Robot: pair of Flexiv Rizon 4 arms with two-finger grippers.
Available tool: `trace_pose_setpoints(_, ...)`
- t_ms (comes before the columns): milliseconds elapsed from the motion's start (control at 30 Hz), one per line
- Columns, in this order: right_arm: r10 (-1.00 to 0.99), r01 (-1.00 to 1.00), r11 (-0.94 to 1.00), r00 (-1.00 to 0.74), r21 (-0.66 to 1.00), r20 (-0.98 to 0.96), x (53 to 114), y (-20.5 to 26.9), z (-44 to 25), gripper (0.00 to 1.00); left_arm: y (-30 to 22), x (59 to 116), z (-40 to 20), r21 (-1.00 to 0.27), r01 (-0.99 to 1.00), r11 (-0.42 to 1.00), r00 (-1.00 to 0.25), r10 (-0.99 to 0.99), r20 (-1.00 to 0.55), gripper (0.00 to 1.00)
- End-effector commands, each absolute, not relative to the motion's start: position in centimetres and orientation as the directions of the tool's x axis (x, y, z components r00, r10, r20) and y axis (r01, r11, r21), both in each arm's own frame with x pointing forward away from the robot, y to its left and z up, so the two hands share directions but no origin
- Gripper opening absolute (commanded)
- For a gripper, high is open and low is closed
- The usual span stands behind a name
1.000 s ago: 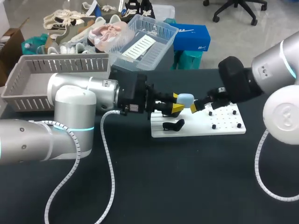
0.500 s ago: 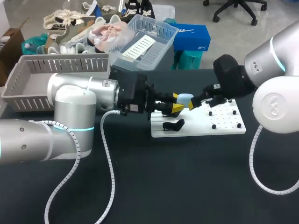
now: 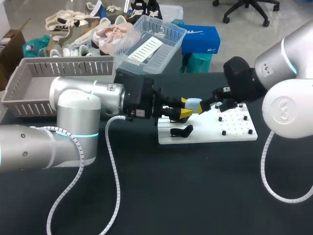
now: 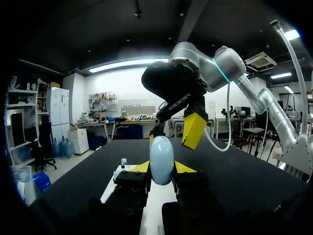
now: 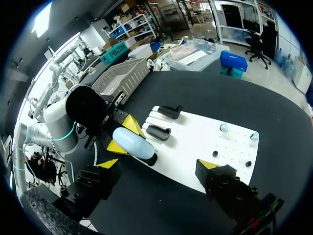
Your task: Pick up each earbud case from the left stands, insert the matching earbuds, close the lid, and place the case in the box.
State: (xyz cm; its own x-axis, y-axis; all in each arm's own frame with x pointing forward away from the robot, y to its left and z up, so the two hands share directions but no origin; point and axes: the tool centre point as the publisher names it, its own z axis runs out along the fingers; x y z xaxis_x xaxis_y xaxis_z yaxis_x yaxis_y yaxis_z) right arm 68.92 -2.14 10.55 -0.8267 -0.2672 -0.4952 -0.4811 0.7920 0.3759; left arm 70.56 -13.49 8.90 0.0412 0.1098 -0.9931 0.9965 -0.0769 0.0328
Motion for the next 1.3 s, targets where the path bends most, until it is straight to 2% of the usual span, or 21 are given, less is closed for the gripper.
trace_pose_setpoints(33, -0.268, -0.479, 0.794, -0.829, 0.375, -0.491, 69.11, -1.96, 10.57, 1.00, -13.46, 70.50, 8.84, 0.034, 0.997, -0.075, 0.042, 0.108, -0.993, 0.00)
trace_pose_setpoints(1300, -0.254, -0.461, 0.803, -0.838, 0.378, -0.482, 69.95, -1.93, 10.41, 1.00, -13.46, 70.50, 8.84, 0.034, 0.997, -0.075, 0.042, 0.108, -0.993, 0.00)
